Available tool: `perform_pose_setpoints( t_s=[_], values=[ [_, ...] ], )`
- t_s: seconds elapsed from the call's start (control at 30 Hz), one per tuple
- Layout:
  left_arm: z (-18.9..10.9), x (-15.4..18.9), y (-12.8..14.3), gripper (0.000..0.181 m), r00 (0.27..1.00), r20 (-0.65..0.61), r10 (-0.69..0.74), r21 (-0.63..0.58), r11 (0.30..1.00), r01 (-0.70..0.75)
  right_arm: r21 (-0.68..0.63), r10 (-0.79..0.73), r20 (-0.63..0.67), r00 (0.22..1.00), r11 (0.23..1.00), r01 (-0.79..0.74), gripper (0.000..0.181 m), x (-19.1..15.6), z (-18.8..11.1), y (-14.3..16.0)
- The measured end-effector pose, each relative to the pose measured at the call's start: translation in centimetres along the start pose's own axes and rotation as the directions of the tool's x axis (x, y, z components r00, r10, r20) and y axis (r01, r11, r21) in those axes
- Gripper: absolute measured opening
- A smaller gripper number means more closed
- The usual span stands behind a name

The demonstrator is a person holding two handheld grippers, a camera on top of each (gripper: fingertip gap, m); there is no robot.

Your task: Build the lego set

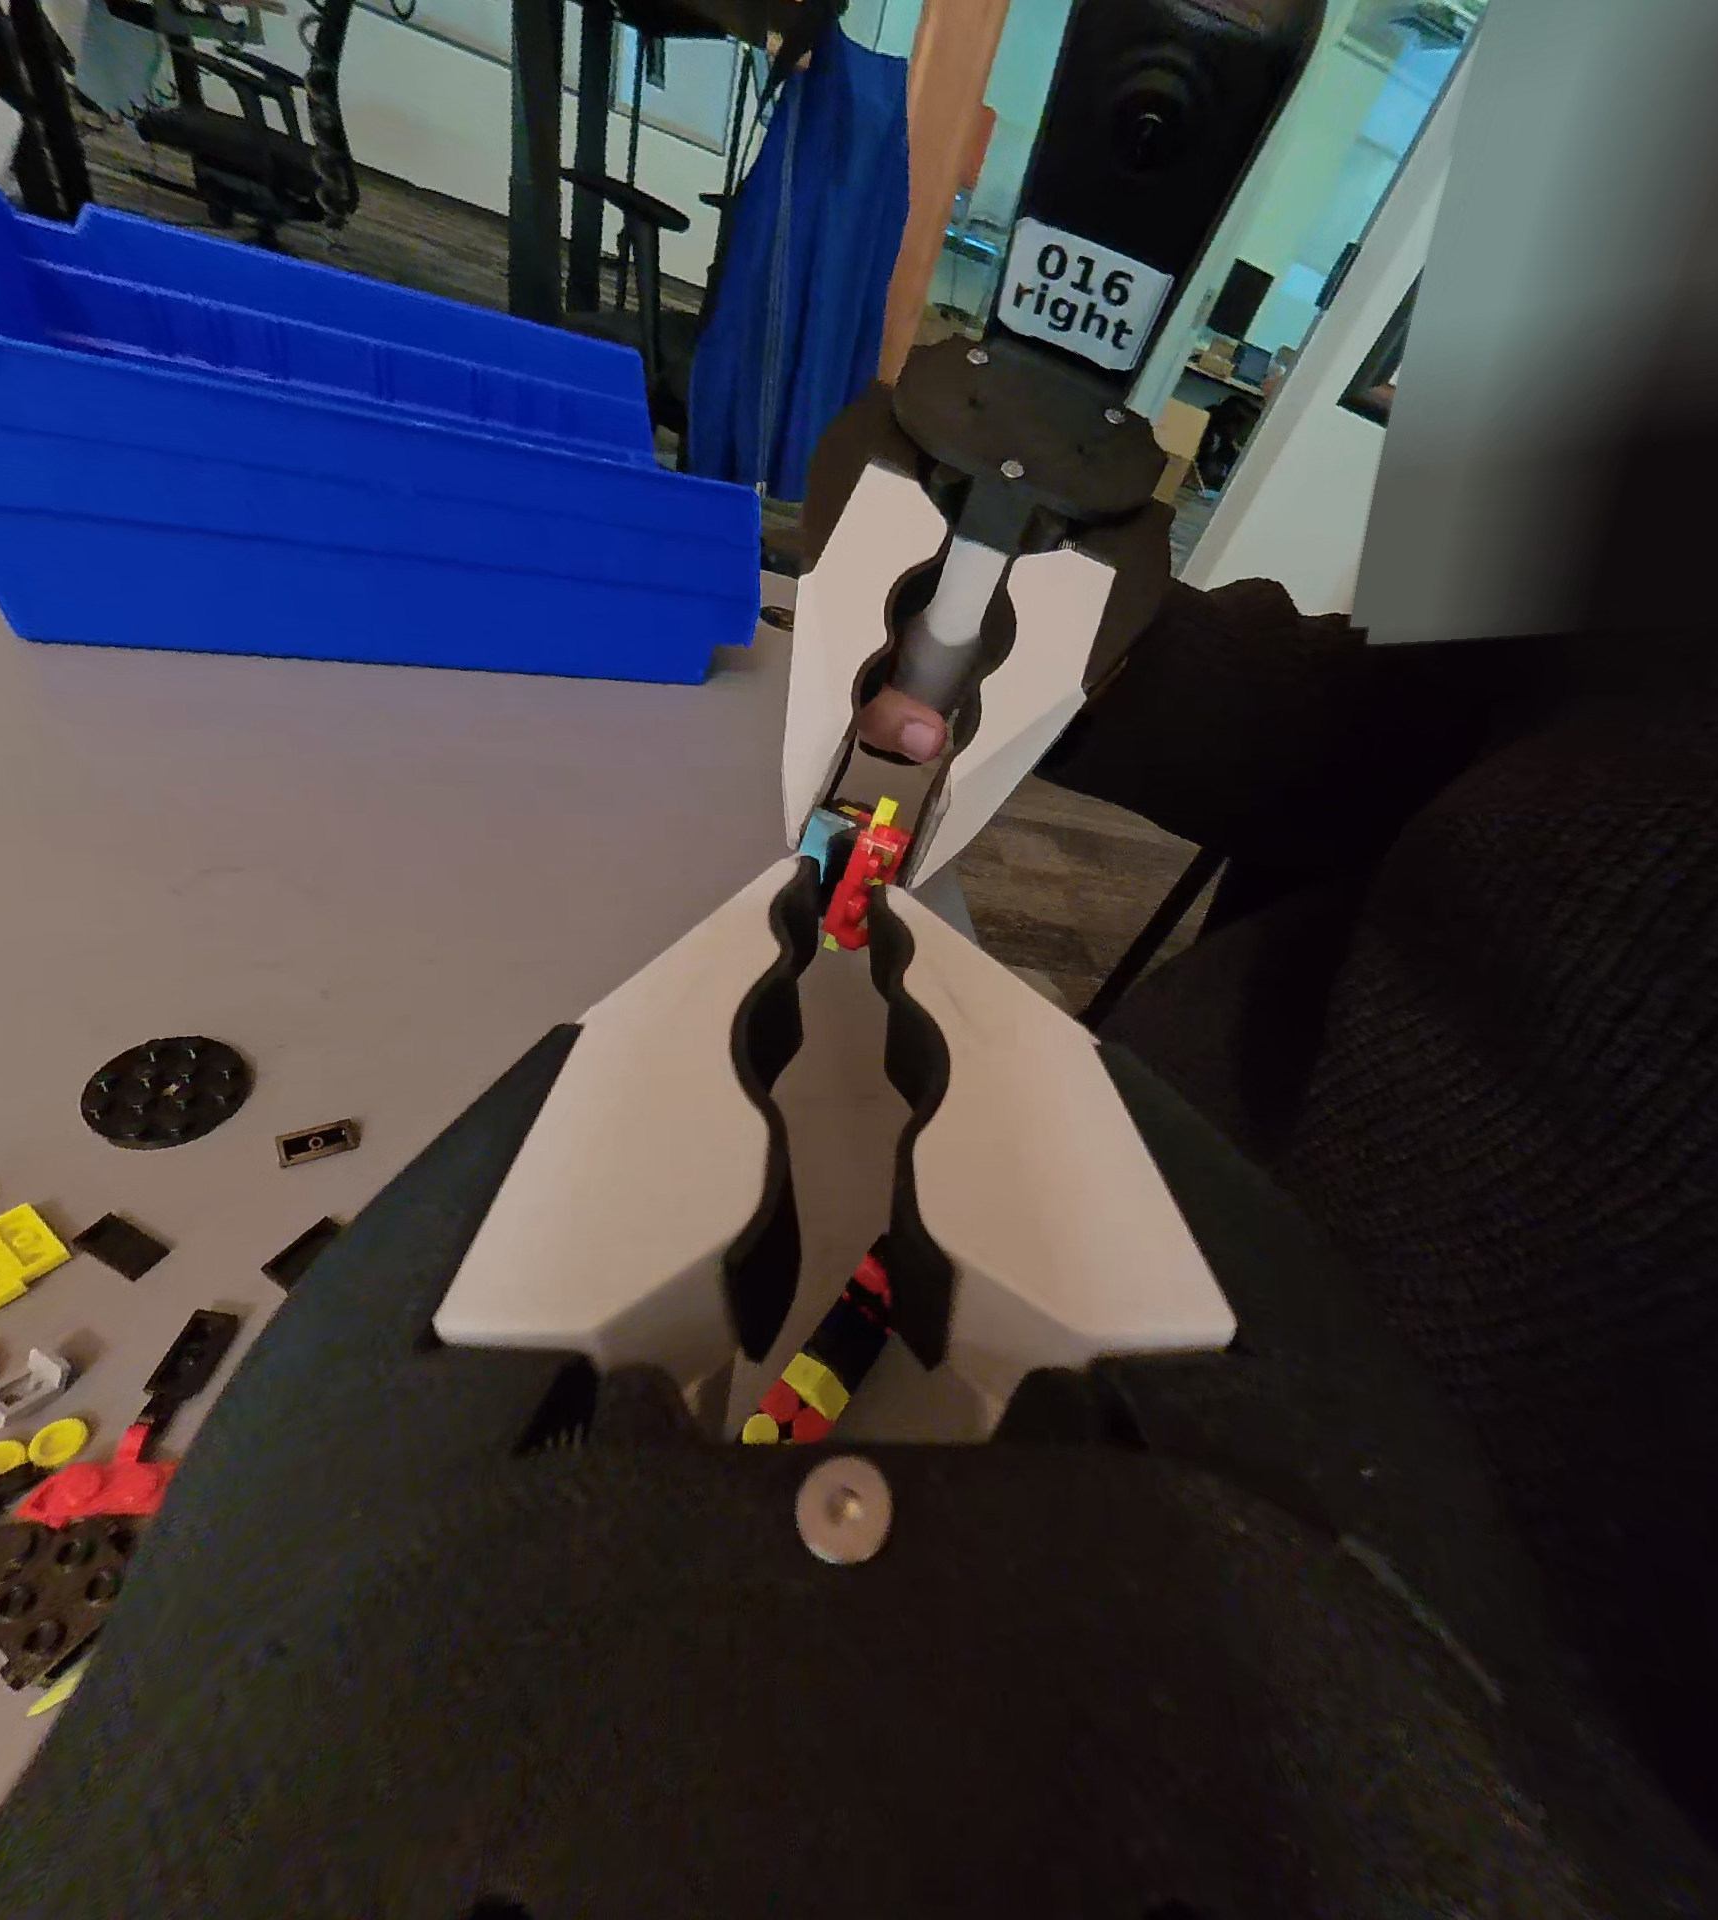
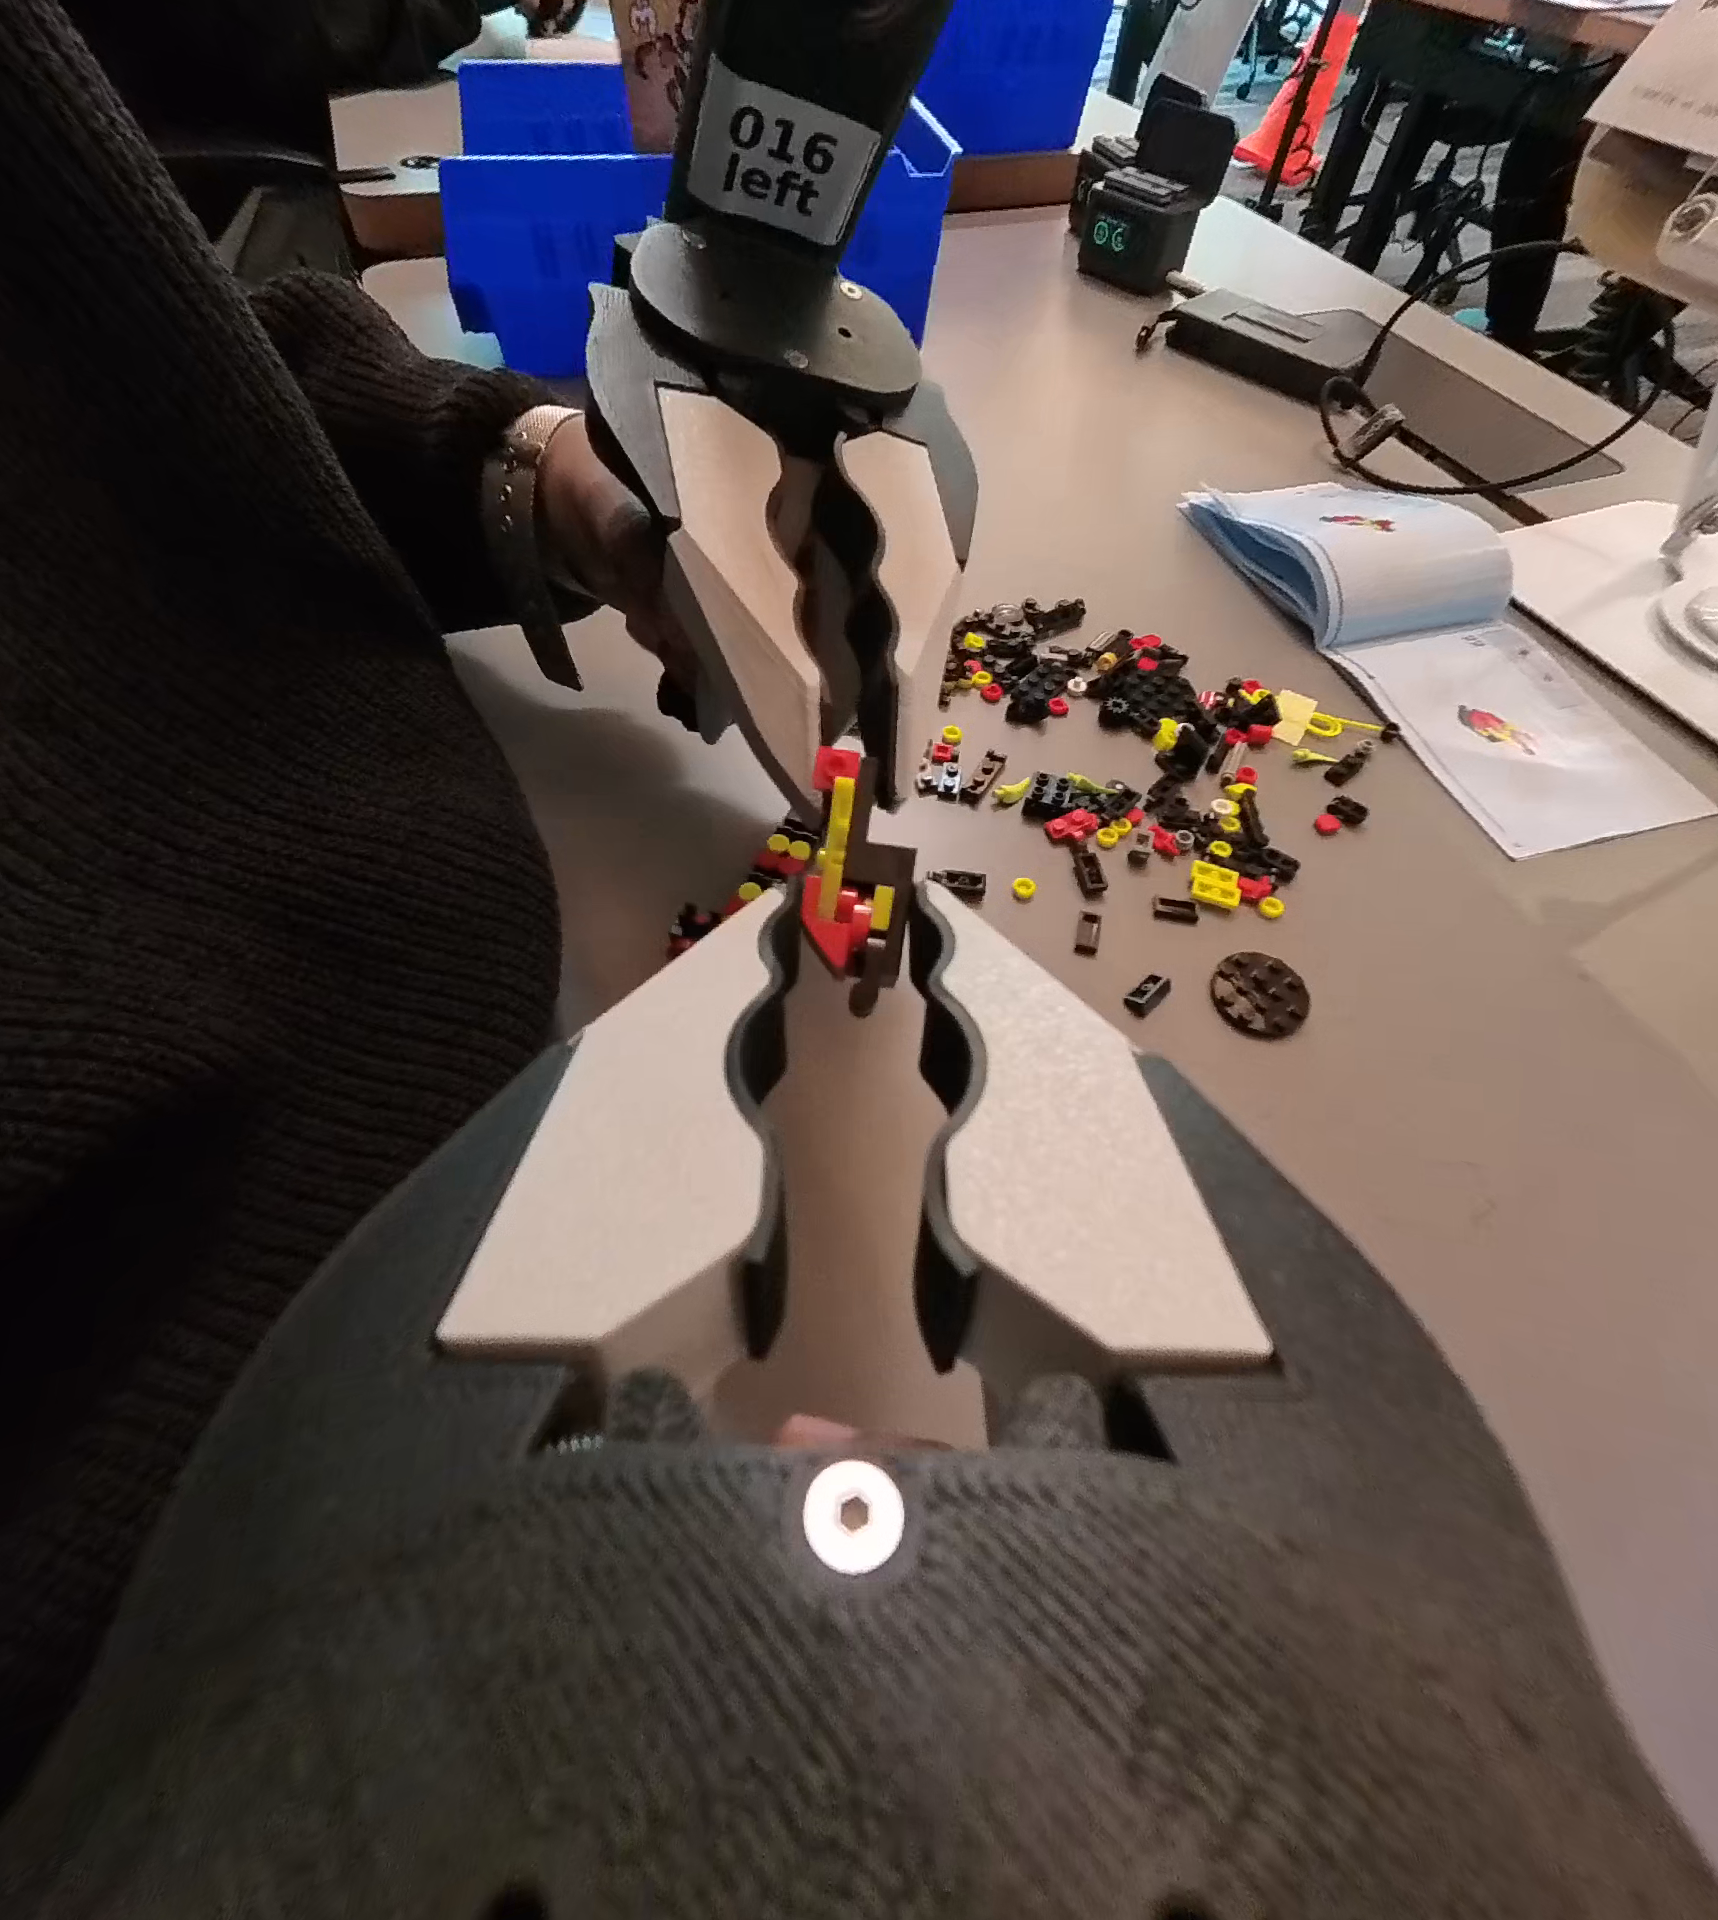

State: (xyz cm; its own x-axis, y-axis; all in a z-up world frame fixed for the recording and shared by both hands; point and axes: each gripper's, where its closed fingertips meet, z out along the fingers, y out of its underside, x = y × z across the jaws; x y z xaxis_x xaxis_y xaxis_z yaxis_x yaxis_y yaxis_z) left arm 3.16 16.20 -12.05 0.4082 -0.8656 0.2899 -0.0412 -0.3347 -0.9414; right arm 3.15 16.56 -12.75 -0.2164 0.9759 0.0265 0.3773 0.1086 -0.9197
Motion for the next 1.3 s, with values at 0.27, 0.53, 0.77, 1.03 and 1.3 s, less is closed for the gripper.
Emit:
perform_pose_setpoints(
  t_s=[0.27, 0.53, 0.77, 1.03, 1.3],
  values=[
    [0.1, -0.2, 0.3, 0.007, 1.0, 0.016, 0.002, -0.013, 1.0, -0.002, -0.008, 0.014, 0.005, 1.0, 1.0, -0.014, 0.019, 0.0, 0.1, 0.3],
    [0.2, 0.0, 0.7, 0.007, 1.0, 0.007, -0.007, -0.029, 1.0, 0.007, -0.027, 0.003, 0.01, 1.0, 1.0, -0.003, 0.019, -0.2, 0.1, 0.5],
    [0.4, 0.3, 1.0, 0.007, 1.0, -0.015, 0.0, -0.051, 0.999, -0.001, -0.042, -0.006, 0.029, 1.0, 0.999, 0.007, 0.019, -0.6, 0.1, 0.8],
    [0.4, 0.8, 2.0, 0.006, 0.999, -0.04, 0.013, -0.119, 0.993, -0.018, -0.078, 0.001, 0.073, 0.997, 0.997, 0.004, 0.019, -1.3, 0.3, 1.5],
    [0.5, 0.6, 1.9, 0.007, 0.999, -0.018, 0.05, -0.121, 0.991, -0.052, -0.072, -0.002, 0.063, 0.998, 0.997, 0.006, 0.019, -1.2, 0.2, 1.3]
  ],
)
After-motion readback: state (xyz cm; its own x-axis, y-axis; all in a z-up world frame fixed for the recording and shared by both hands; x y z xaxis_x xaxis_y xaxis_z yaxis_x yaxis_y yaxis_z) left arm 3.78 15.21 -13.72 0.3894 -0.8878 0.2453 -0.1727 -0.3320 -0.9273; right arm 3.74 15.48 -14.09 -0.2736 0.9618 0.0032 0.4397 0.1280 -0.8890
